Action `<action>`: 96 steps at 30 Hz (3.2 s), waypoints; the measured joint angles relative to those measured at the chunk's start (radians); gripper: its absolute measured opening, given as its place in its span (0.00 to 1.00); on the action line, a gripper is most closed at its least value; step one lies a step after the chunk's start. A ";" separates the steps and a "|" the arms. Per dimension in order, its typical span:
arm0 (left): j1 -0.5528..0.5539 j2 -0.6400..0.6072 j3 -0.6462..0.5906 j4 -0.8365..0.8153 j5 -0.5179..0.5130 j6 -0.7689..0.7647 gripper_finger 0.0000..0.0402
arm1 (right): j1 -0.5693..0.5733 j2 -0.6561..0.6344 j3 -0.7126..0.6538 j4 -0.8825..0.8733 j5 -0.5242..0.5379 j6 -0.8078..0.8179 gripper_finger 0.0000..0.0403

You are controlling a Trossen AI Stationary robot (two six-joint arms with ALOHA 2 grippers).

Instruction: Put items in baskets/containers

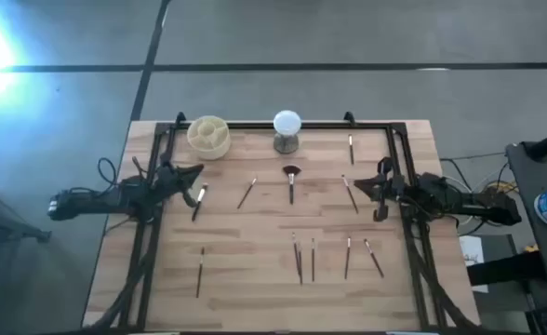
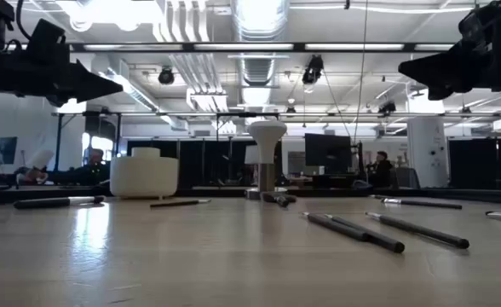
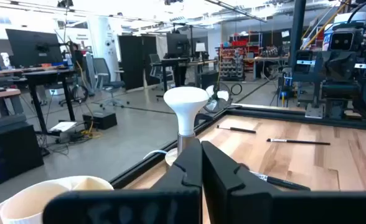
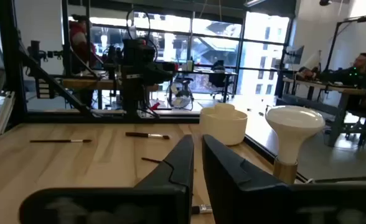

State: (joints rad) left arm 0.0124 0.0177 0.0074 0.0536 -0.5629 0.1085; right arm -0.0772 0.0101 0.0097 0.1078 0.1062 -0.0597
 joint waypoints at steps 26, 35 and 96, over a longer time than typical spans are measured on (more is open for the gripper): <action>0.000 0.000 0.000 0.000 0.000 0.000 0.00 | 0.000 0.000 0.000 0.000 0.000 0.000 0.07; 0.000 0.000 0.000 0.000 0.000 0.000 0.00 | 0.000 0.000 0.000 0.000 0.000 0.000 0.07; 0.000 0.001 0.000 0.040 -0.002 0.010 0.00 | 0.000 0.041 0.000 0.263 0.148 0.000 0.07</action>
State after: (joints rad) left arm 0.0125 0.0182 0.0071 0.0937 -0.5644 0.1187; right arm -0.0774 0.0515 0.0101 0.3708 0.2539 -0.0593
